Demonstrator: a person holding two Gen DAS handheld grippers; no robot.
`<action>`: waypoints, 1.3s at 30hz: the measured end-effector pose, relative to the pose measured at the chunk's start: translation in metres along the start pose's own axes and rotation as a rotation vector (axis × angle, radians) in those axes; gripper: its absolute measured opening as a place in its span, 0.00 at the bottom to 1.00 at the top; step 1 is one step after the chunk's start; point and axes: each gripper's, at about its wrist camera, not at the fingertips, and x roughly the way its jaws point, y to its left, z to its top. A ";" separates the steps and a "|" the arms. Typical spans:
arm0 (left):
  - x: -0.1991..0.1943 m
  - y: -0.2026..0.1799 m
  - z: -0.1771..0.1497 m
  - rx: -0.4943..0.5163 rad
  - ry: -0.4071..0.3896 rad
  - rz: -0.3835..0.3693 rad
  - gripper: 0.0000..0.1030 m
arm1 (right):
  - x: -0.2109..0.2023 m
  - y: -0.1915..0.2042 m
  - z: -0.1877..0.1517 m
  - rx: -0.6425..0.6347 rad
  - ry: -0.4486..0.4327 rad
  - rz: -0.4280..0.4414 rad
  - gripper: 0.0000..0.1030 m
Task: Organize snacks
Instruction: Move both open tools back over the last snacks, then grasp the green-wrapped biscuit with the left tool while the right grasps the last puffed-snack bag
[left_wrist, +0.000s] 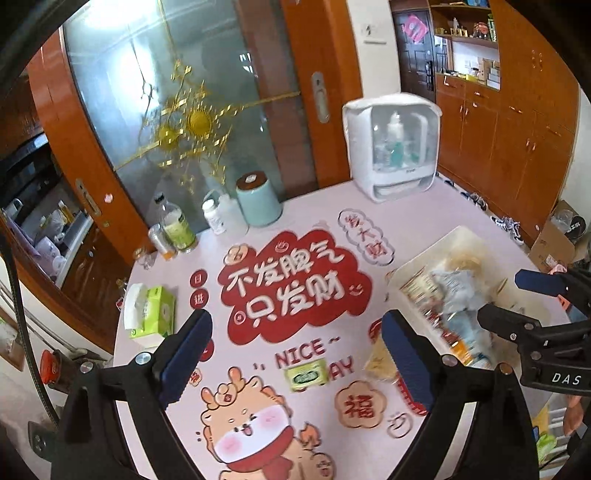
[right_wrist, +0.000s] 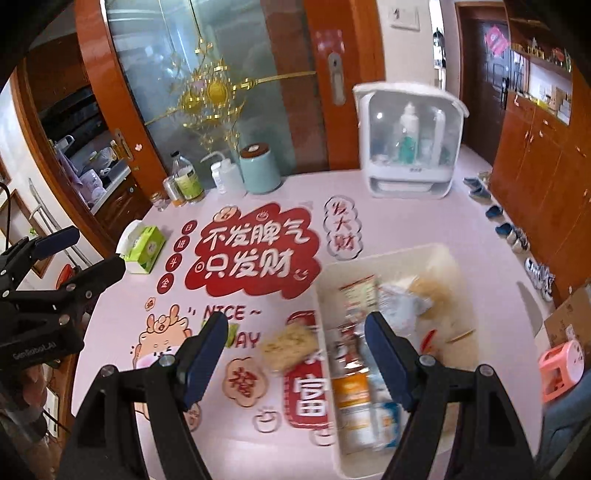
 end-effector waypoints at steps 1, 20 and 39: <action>0.008 0.007 -0.004 0.004 0.011 -0.006 0.90 | 0.009 0.006 -0.003 0.021 0.022 -0.007 0.75; 0.207 0.021 -0.102 0.394 0.281 -0.255 0.90 | 0.162 0.019 -0.062 0.491 0.296 -0.232 0.75; 0.276 0.004 -0.111 0.440 0.391 -0.408 0.83 | 0.241 0.001 -0.077 0.607 0.352 -0.364 0.75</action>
